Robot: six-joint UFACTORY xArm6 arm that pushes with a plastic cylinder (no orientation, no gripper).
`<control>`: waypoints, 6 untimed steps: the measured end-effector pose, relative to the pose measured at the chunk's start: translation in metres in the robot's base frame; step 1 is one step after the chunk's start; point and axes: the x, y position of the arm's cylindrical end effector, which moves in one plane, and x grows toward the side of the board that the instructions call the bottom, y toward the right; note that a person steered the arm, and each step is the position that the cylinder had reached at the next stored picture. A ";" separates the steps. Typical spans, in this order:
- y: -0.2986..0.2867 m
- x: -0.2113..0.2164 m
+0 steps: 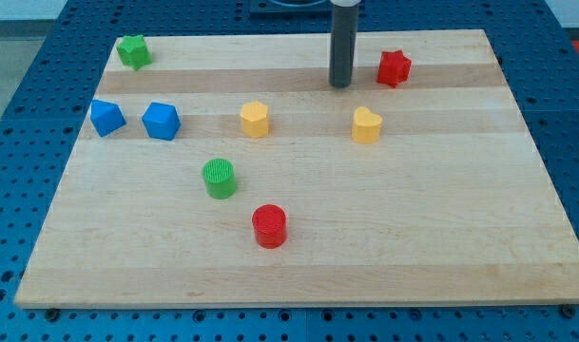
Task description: Move the red star diagonal to the yellow heart
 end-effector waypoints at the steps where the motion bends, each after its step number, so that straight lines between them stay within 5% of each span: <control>1: 0.082 -0.006; 2: 0.008 -0.014; 4: -0.184 -0.107; 6: -0.206 -0.110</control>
